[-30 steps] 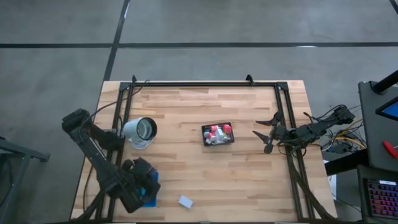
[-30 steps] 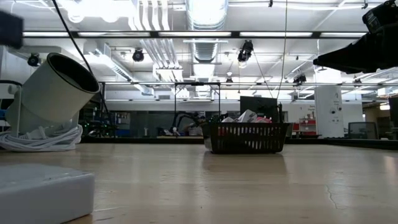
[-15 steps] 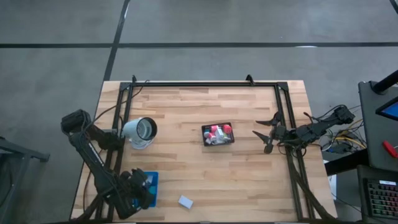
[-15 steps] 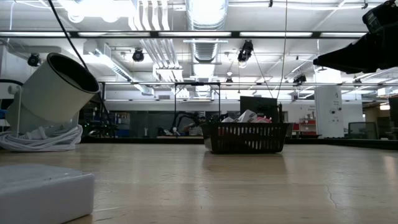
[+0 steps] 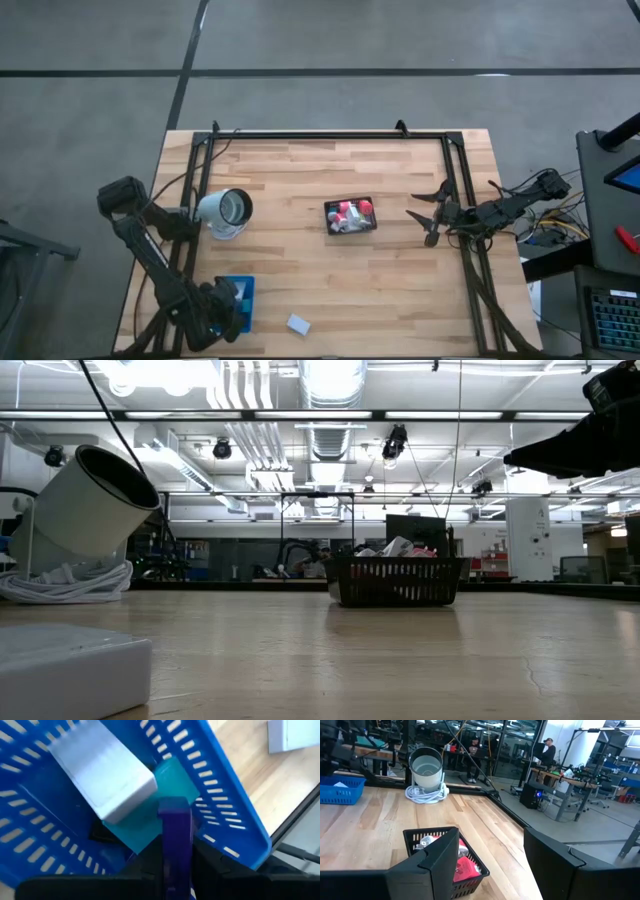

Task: Pick & Place Office items
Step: Put the blue digital timer into the blue bin

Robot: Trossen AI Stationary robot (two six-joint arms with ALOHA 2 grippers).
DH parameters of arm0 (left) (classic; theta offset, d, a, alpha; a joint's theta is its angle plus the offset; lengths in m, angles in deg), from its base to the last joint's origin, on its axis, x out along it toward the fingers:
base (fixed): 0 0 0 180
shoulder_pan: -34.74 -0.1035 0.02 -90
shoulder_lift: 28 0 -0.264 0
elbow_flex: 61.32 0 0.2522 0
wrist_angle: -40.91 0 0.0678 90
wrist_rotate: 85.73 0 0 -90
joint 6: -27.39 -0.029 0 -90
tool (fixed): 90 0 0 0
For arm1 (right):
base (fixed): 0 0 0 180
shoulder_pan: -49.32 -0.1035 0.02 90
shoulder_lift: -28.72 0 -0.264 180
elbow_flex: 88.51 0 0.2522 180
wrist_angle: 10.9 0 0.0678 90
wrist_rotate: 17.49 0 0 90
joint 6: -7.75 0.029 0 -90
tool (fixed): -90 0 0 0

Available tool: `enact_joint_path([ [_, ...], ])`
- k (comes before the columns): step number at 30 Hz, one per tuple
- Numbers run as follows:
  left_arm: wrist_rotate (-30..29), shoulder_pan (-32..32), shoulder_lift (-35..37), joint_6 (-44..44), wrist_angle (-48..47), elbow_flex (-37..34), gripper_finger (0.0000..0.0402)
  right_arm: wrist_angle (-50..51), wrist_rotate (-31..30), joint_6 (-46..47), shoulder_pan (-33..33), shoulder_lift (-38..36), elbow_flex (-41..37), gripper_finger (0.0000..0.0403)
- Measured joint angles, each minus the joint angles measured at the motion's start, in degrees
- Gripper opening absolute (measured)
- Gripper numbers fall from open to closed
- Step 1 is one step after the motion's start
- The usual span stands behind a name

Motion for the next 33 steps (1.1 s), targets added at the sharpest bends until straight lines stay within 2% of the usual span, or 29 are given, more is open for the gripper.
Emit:
enact_joint_path([
  [3, 0.8, 0.0, 0.0, -0.2, 2.2, -1.4, 0.0078, 0.0, 0.0, 0.1, 0.0, 0.0, 0.0, 0.0217],
  [21, 0.9, 0.0, 0.0, 0.1, 2.0, -1.6, 0.0083, 0.0, 0.0, 0.0, 0.0, 0.0, 0.0, 0.0217],
  [24, 0.9, 0.0, 0.0, 0.2, 2.2, -1.6, 0.0099, 0.0, 0.0, 0.0, 0.0, 0.0, 0.0, 0.0217],
  [33, 0.7, 0.0, 0.0, 0.0, 3.4, -1.6, 0.0188, 0.0, 0.0, 0.0, 0.0, 0.0, 0.0, 0.0217],
])
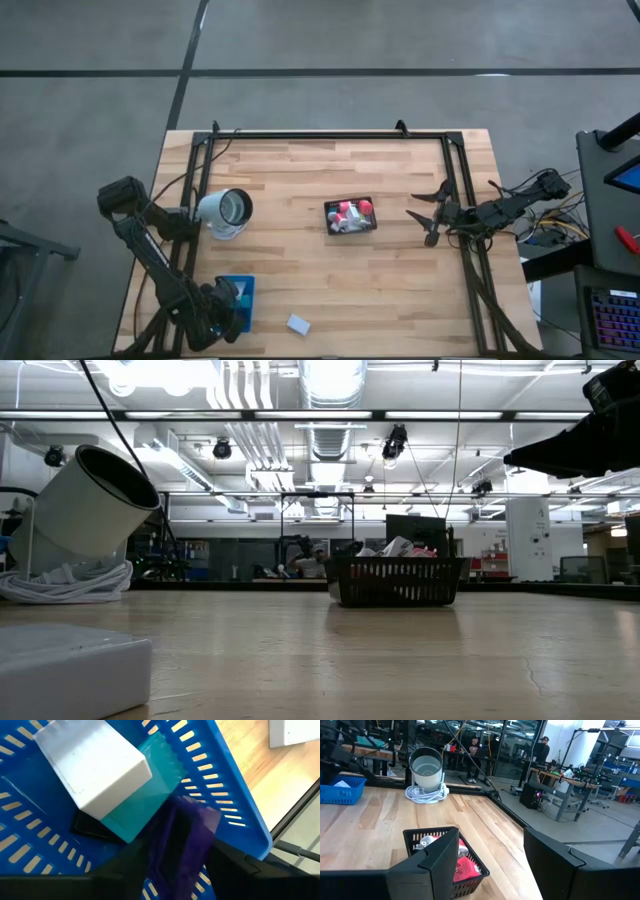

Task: Pick & Place Office items
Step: Put the blue digital timer into the blue bin, then put the white digital timer into the blue bin

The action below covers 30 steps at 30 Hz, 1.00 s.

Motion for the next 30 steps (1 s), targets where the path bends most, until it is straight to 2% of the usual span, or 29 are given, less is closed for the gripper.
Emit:
enact_joint_path([
  [5, 0.0, 0.0, 0.0, -0.2, 0.2, 0.0, 0.0201, 0.0, 0.0, 0.0, 0.0, 0.0, 0.0, 0.0217],
  [16, -0.3, 0.0, 1.0, -0.2, 0.2, 0.0, 0.0196, 0.0, 0.0, 0.0, 0.0, 0.0, 0.0, 0.0217],
  [26, -3.7, -0.1, 6.0, -1.9, -0.9, 1.7, 0.0195, 0.0, 0.0, 0.1, 0.0, 0.0, 0.0, 0.0217],
  [30, -7.4, -0.1, 8.0, -3.5, -2.2, 2.5, 0.0195, 0.0, 0.0, 0.0, 0.0, 0.0, 0.0, 0.0217],
])
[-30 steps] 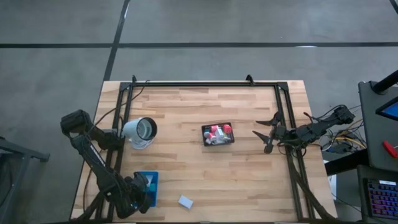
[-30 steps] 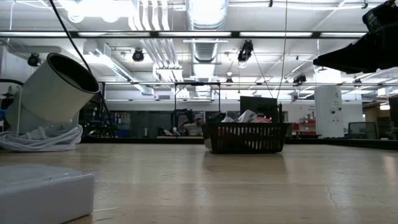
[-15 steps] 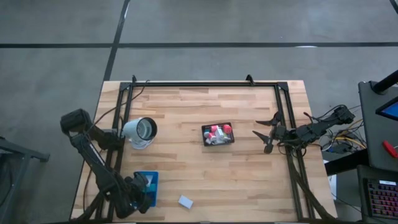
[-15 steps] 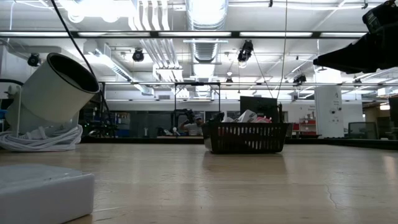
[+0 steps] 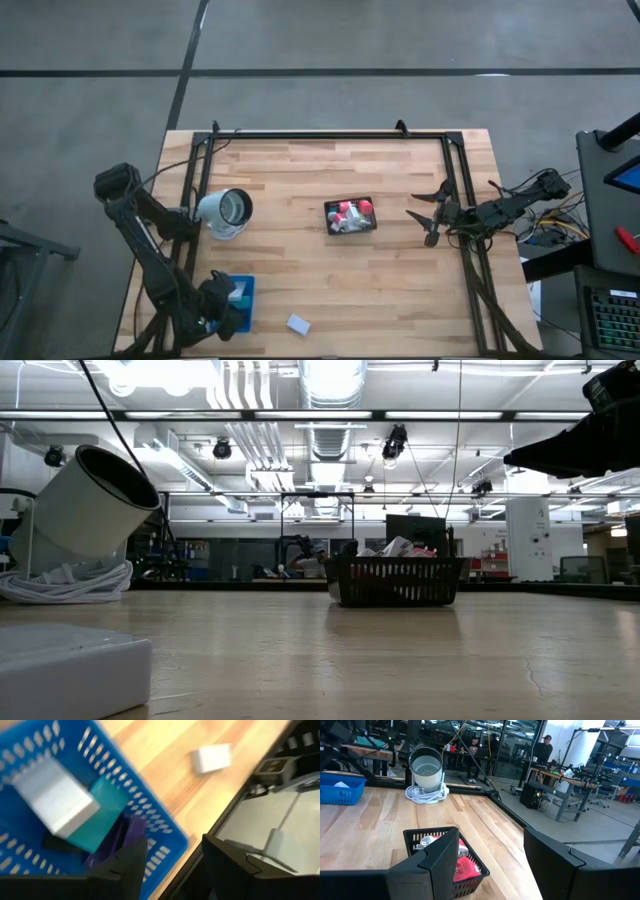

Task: Pick & Place Office items
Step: Put the white digital timer into the blue bin

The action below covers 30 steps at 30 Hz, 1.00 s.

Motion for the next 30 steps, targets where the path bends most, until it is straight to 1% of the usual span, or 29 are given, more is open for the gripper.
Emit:
enact_joint_path([
  [6, -8.2, -0.5, 0.6, -8.1, -1.9, 1.2, 0.0195, 0.0, 0.0, 0.1, 0.0, 0.0, 0.0, 0.0217],
  [13, -19.0, -2.5, 0.5, -17.6, -1.6, 1.2, 0.0193, 0.0, 0.0, -0.1, 0.0, 0.0, 0.0, 0.0217],
  [16, -20.8, -4.4, 0.0, -23.8, 1.0, 1.1, 0.0193, 0.0, 0.0, 0.1, 0.0, 0.0, 0.0, 0.0217],
  [20, -21.1, -7.3, -1.4, -38.2, 8.7, 0.7, 0.0193, 0.0, 0.0, 0.0, 0.0, 0.0, 0.0, 0.0217],
  [25, -21.1, -10.1, -4.8, -62.5, 21.6, 0.6, 0.0193, 0.0, 0.0, 0.1, 0.0, 0.0, 0.0, 0.0217],
  [27, -19.9, -10.7, -6.3, -71.8, 26.0, 0.6, 0.0193, 0.0, 0.0, 0.0, 0.0, 0.0, 0.0, 0.0217],
  [30, -15.6, -11.5, -8.4, -80.7, 31.2, 0.6, 0.0193, 0.0, 0.0, 0.1, 0.0, 0.0, 0.0, 0.0217],
])
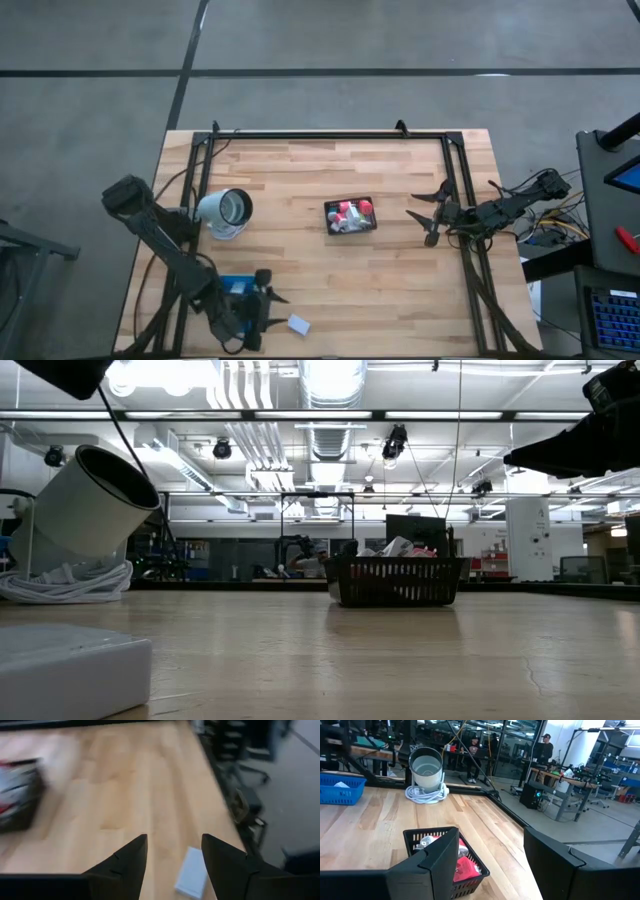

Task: Pick & Place Office items
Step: Put the white digital timer into the blue bin

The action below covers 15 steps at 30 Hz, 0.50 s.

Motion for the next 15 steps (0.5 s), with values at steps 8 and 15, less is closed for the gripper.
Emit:
enact_joint_path([
  [8, 14.4, -3.7, -3.8, -13.6, 6.1, 0.0, 0.0193, 0.0, 0.0, -0.1, 0.0, 0.0, 0.0, 0.0217],
  [15, 21.0, -6.2, -7.7, -18.1, 11.4, 0.0, 0.0193, 0.0, 0.0, 0.0, 0.0, 0.0, 0.0, 0.0217],
])
